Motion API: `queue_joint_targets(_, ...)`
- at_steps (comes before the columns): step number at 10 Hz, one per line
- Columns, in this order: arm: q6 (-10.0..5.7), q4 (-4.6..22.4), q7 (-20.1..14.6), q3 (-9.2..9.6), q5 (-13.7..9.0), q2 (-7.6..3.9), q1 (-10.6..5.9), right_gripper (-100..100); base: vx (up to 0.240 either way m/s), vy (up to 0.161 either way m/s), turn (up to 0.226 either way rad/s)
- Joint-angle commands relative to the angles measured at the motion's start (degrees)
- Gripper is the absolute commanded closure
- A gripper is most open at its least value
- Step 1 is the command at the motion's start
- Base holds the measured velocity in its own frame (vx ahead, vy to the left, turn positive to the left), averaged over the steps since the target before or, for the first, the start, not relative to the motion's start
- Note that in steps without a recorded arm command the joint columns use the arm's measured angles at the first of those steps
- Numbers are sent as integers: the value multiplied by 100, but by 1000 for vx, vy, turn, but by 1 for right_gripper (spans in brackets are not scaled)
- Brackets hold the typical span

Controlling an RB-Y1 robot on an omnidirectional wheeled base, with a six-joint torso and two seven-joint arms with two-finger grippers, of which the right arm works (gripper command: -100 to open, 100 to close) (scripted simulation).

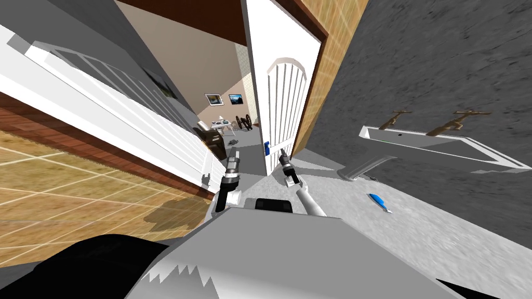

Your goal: Push the door open

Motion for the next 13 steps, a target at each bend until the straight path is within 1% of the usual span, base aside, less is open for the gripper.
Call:
queue_joint_targets(1,-6,286,-40,59,7,15,-209,-100,40,-47,67)
queue_joint_targets(2,-6,361,-40,59,7,15,-209,-100,33,-43,31)
queue_joint_targets(3,-7,502,-73,116,16,30,-355,-100,44,-45,48)
queue_joint_targets(4,-7,610,-73,116,16,30,-355,-100,29,-46,35)
queue_joint_targets(5,-8,851,-105,172,25,46,-499,-100,31,-66,61)
queue_joint_targets(6,-8,856,-105,172,25,46,-499,-100,30,-53,37)
queue_joint_targets(7,-9,1047,-137,229,34,61,-642,-100,42,-57,58)
queue_joint_targets(8,-9,1101,-137,229,34,61,-642,-100,36,-47,29)
queue_joint_targets(9,-10,1326,-168,283,42,79,-782,-100,33,-55,45)
queue_joint_targets(10,-11,1492,-197,334,50,99,-912,-100,72,-80,87)
queue_joint_targets(11,-11,1562,-197,334,50,99,-912,-100,56,-66,37)
queue_joint_targets(13,-13,1985,-255,436,66,141,-1172,-100,43,-69,67)
